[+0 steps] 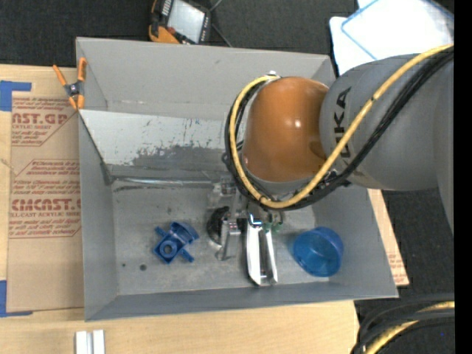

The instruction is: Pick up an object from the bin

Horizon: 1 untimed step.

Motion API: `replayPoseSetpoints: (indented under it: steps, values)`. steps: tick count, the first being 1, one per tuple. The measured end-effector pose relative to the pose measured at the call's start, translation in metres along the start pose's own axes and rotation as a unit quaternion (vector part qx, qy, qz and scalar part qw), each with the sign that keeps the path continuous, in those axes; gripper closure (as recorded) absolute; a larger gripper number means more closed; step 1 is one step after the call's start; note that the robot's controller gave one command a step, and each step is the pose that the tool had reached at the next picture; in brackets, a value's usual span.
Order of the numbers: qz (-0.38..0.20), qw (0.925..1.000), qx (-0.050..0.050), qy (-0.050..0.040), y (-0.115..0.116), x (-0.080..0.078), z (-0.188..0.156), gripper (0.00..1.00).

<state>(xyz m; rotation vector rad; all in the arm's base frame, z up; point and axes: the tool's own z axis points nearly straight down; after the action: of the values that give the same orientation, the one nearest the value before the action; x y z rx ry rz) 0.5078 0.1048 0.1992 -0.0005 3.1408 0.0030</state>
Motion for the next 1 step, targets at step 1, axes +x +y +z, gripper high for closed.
replayPoseSetpoints:
  steps: [1]
  values:
    - [-0.081,0.9967,0.0,-0.0002,-0.0683,0.0114,0.0532,0.0]
